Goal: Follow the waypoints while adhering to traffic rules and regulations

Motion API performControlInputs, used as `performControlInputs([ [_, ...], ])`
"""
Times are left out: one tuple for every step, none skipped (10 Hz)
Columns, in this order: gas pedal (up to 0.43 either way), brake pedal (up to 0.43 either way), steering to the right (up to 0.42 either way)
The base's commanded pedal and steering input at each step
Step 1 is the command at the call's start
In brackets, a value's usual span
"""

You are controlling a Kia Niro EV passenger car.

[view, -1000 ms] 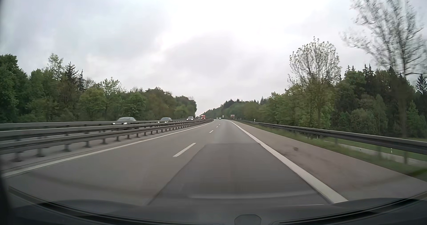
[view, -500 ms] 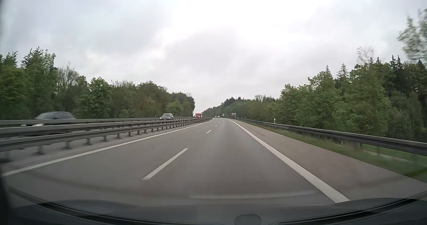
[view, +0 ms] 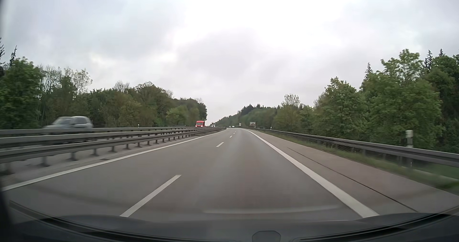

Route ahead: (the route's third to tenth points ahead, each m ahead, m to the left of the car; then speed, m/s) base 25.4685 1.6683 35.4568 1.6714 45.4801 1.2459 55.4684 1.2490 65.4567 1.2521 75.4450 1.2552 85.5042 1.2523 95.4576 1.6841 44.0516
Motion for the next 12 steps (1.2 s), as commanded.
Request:
performControlInputs([
  [0.539, 0.000, -0.003],
  [0.539, 0.000, -0.002],
  [0.539, 0.000, -0.002],
  [0.551, 0.000, -0.003],
  [0.551, 0.000, -0.003],
  [0.551, 0.000, -0.003],
  [0.551, 0.000, -0.003],
  [0.571, 0.000, -0.004],
  [0.579, 0.000, -0.004],
  [0.579, 0.000, -0.005],
  [0.579, 0.000, -0.004],
  [0.579, 0.000, -0.005],
])
